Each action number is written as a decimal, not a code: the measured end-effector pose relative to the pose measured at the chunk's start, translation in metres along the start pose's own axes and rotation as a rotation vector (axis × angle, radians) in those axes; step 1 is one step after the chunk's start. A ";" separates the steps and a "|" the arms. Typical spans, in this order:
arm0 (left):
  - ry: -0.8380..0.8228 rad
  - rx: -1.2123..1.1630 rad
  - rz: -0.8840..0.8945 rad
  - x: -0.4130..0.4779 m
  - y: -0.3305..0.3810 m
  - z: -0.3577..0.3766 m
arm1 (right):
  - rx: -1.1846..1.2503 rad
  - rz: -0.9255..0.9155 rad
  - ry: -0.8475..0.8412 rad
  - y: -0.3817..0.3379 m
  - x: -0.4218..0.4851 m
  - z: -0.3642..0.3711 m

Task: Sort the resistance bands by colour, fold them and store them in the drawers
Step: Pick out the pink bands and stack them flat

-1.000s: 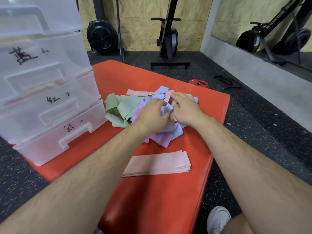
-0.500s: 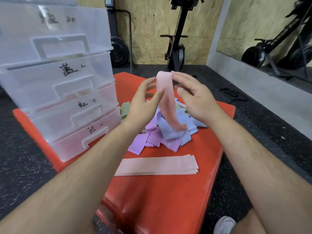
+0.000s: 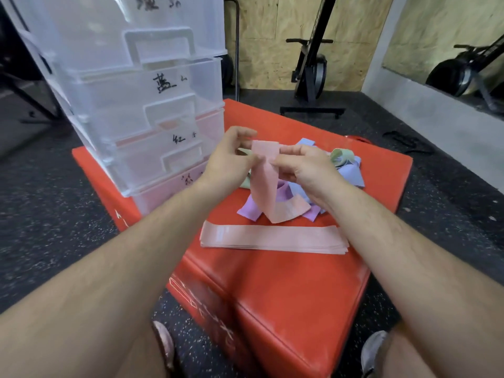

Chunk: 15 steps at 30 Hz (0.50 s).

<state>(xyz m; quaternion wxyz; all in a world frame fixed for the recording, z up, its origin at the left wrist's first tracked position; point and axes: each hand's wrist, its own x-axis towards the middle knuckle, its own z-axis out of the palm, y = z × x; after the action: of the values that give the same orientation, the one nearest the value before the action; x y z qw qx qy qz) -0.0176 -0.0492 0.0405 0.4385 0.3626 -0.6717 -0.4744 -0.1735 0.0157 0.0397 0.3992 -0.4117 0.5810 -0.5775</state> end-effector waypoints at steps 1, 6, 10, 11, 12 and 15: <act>-0.019 0.026 0.017 -0.002 -0.003 -0.003 | 0.009 0.009 0.000 0.001 -0.002 0.005; 0.107 0.199 -0.009 -0.008 -0.014 -0.013 | -0.209 -0.192 0.074 0.002 -0.007 0.024; 0.067 -0.115 -0.192 -0.015 -0.006 -0.016 | -0.358 -0.375 -0.013 0.004 -0.015 0.038; 0.038 -0.110 -0.183 -0.016 -0.007 -0.017 | -0.400 -0.368 -0.066 0.005 -0.015 0.040; 0.027 -0.092 -0.163 -0.017 -0.008 -0.019 | -0.420 -0.335 -0.125 0.005 -0.016 0.041; 0.036 0.019 -0.124 -0.020 -0.013 -0.031 | -0.337 -0.223 -0.166 0.003 -0.014 0.042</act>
<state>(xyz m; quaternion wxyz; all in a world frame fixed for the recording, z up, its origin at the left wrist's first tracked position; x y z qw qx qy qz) 0.0192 -0.0444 0.0280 0.4170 0.4161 -0.6444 -0.4875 -0.1291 0.0143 0.0356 0.3047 -0.5804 0.5856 -0.4768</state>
